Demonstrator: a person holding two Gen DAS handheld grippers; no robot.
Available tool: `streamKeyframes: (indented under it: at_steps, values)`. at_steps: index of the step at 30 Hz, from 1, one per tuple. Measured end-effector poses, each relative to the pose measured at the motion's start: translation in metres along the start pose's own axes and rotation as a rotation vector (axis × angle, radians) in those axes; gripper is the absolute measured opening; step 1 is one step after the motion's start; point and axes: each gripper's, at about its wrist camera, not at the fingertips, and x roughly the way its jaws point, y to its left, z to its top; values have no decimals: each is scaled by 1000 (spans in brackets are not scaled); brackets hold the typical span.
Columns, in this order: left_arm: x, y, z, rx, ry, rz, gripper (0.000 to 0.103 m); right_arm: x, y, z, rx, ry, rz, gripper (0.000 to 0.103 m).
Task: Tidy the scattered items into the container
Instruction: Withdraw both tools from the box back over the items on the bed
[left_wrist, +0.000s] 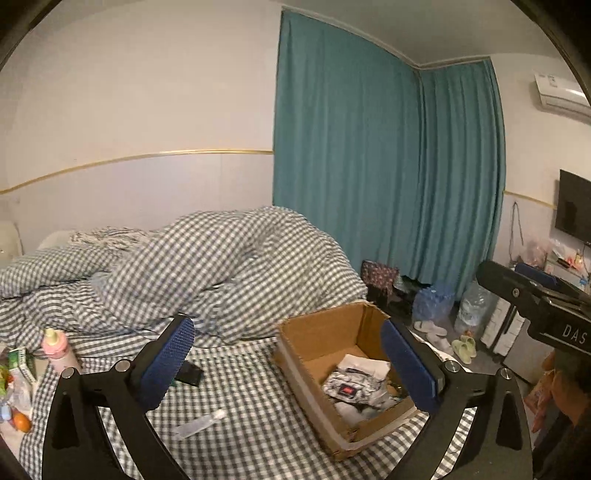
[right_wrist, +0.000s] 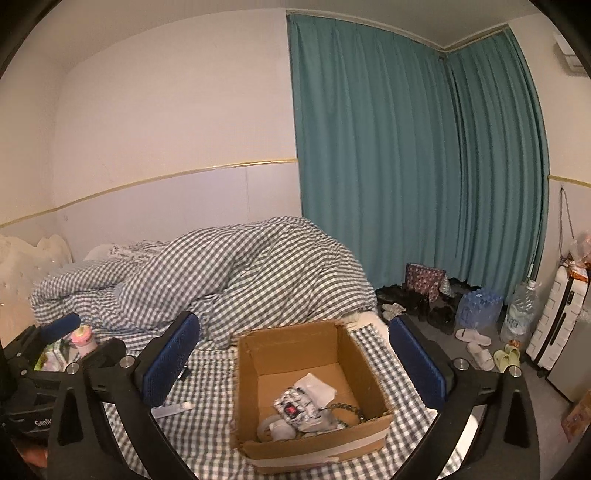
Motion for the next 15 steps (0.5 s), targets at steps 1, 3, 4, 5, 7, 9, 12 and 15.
streamKeyframes:
  at_steps: [1,3,4,5,7,9,12,15]
  values:
    - [-3,4,0,-2,-2,9,103,-1,4,0,-4,2,2,103]
    - [-11,13,0,-8,-8,27,103,-3,13,-1,-17,6,14,103]
    - [-14,16,0,-9,-10,35,103,-4,18,-1,-23,6,21,103]
    - [-19,21,-1,-10,-12,47,103,-6,23,-2,-29,6,27,103]
    - [-23,30,0,-14,-15,65,103,-6,32,-3,-35,8,36,103]
    - [-30,39,-1,-18,-19,87,103,-8,42,-4,-42,11,52,103]
    - [-39,55,-1,-29,-22,116,103,-7,57,-6,-56,16,72,103]
    - [-47,71,0,-40,-29,150,103,-5,69,-8,-65,20,95,103]
